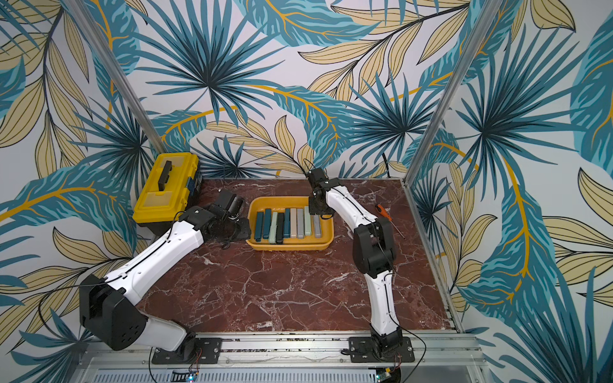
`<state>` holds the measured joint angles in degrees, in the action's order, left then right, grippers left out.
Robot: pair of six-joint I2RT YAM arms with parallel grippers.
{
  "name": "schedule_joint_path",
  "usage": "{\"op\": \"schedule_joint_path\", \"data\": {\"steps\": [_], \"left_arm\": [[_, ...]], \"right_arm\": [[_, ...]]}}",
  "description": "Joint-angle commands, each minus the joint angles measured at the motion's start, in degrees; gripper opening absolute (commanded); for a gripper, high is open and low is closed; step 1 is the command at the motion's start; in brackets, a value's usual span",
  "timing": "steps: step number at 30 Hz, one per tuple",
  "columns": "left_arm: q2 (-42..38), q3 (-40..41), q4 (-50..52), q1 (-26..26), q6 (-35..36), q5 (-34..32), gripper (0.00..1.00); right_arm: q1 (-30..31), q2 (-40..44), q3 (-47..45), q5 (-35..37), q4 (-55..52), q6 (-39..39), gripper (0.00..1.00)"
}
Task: Put the pruning pliers into the storage box
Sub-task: Place the pruning pliers in the storage box, then reset both arms
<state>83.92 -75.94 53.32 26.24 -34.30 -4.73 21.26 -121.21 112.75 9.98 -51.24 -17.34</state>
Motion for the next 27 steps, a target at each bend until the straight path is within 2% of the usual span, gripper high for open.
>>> {"op": "schedule_joint_path", "data": {"steps": [1,3,7,11,14,15,16,19,20,21,23,25,27], "left_arm": [[-2.24,-1.97,-1.91,-0.21,2.04,-0.54,0.53],[-2.70,-2.36,-2.96,-0.25,2.58,-0.20,0.53],[-3.26,-2.42,-6.06,-0.28,3.92,-0.78,0.53],[-4.13,-0.33,-12.19,-0.25,6.52,-1.84,0.55],[-5.58,3.41,-18.93,-0.22,10.04,-3.52,0.60],[-6.13,4.87,-21.23,-0.26,11.48,-4.36,0.72],[-6.71,6.45,-23.18,-0.38,12.51,-5.21,0.77],[-9.57,13.78,-31.31,-1.45,15.93,-7.85,0.80],[-10.88,17.28,-35.48,-2.36,16.63,-8.23,0.92],[-12.15,20.77,-40.29,-3.15,17.32,-9.36,1.00],[-14.88,27.63,-49.20,-3.93,21.54,-12.31,1.00],[-16.84,34.16,-57.21,-5.31,25.54,-15.39,1.00],[-17.30,39.35,-63.24,-8.91,28.31,-14.21,1.00]], "right_arm": [[0.01,8.22,-1.26,4.23,-3.35,1.64,0.53],[-0.02,11.77,-2.89,5.40,-3.28,2.13,0.54],[0.01,21.86,-12.13,8.85,1.70,3.43,0.72],[-0.01,33.18,-25.22,12.67,10.90,5.33,0.80],[-0.01,40.30,-35.26,16.44,18.33,5.75,0.95],[0.01,41.98,-38.18,17.99,20.21,5.64,0.97],[-0.06,43.26,-40.85,19.02,21.87,5.51,0.98],[-0.53,46.86,-49.59,20.54,29.21,5.64,0.99],[-0.59,48.11,-53.40,20.86,33.65,6.71,1.00],[-0.80,49.13,-57.82,20.30,39.27,9.08,0.99],[-0.91,50.37,-63.93,18.01,47.11,15.49,0.99],[-1.31,50.72,-66.15,21.59,48.92,15.92,0.99],[-3.34,51.41,-68.59,22.32,51.94,14.85,0.99]]}}
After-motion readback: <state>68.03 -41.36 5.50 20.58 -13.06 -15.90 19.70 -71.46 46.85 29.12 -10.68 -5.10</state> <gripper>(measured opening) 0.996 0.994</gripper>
